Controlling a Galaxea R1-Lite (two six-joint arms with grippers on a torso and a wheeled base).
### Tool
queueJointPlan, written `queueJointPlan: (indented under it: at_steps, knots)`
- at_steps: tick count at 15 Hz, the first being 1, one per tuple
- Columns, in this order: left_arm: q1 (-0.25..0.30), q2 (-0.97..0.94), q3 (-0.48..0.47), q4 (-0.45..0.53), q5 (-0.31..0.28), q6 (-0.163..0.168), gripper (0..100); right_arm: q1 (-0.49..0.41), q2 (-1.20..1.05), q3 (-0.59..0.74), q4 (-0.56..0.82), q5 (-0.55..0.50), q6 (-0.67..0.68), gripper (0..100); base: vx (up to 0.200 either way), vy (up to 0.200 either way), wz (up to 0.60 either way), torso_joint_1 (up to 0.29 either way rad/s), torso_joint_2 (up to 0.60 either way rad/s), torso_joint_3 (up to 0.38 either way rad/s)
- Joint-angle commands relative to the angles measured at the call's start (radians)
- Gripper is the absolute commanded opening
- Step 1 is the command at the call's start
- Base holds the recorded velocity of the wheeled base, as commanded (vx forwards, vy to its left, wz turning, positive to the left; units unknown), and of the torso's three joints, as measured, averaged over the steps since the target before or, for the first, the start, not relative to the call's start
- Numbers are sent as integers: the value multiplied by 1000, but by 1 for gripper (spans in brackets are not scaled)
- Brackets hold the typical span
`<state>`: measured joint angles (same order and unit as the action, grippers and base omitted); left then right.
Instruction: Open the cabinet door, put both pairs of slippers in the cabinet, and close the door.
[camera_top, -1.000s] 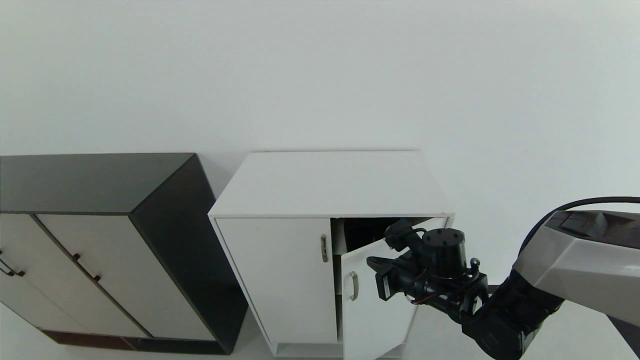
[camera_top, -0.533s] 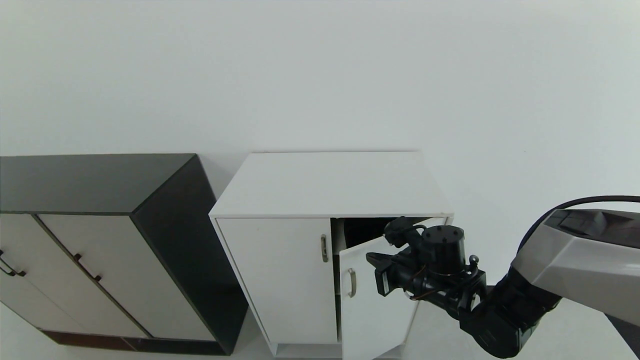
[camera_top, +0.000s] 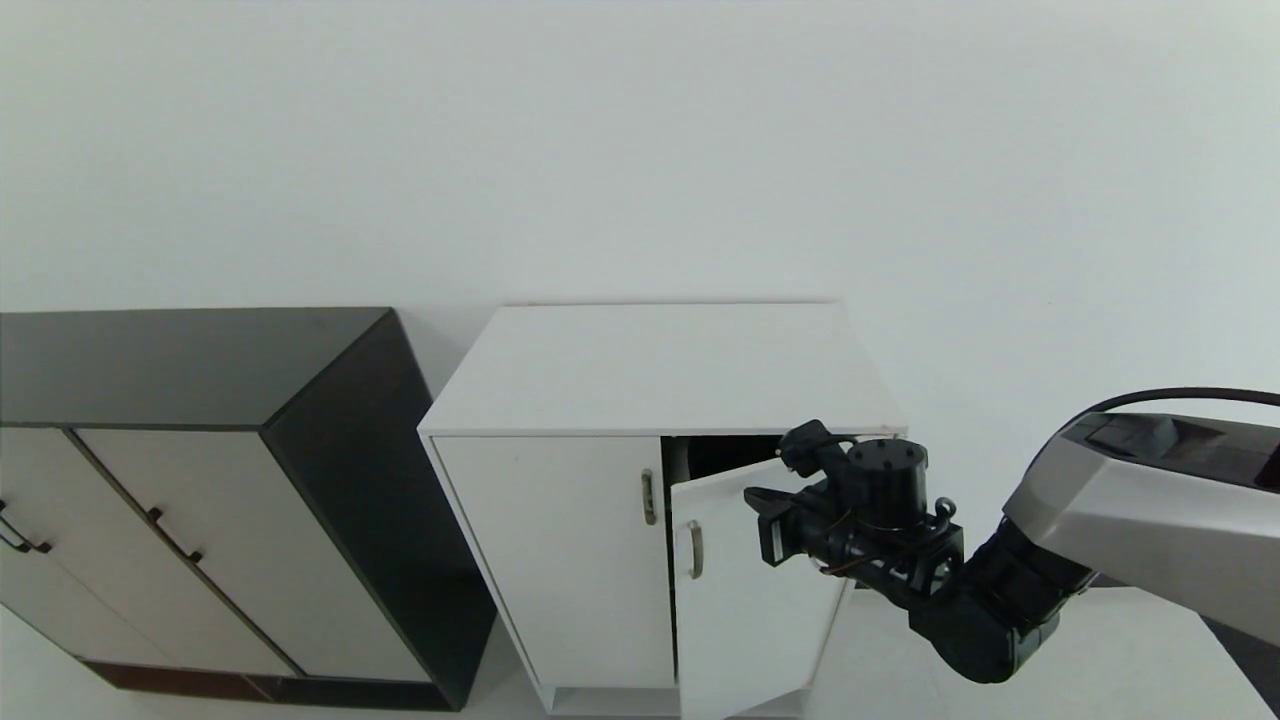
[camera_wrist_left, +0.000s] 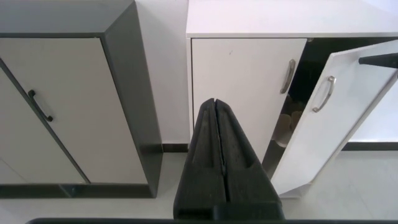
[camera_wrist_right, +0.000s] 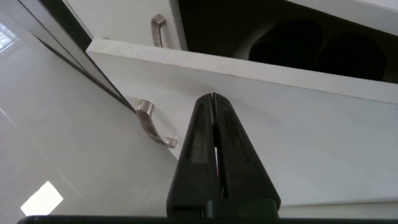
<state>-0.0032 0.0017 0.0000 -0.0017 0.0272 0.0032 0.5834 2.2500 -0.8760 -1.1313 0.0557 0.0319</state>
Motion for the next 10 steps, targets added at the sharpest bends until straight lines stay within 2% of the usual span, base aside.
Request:
queueJointPlan:
  at_steps: [1, 10]
  knots:
    - [0, 1, 0, 0, 0, 0, 0, -11, 26, -14, -1, -1, 0, 0, 0, 0, 0, 0, 0, 0]
    - [0, 1, 0, 0, 0, 0, 0, -59, 83, -78, -1, -1, 0, 0, 0, 0, 0, 0, 0, 0]
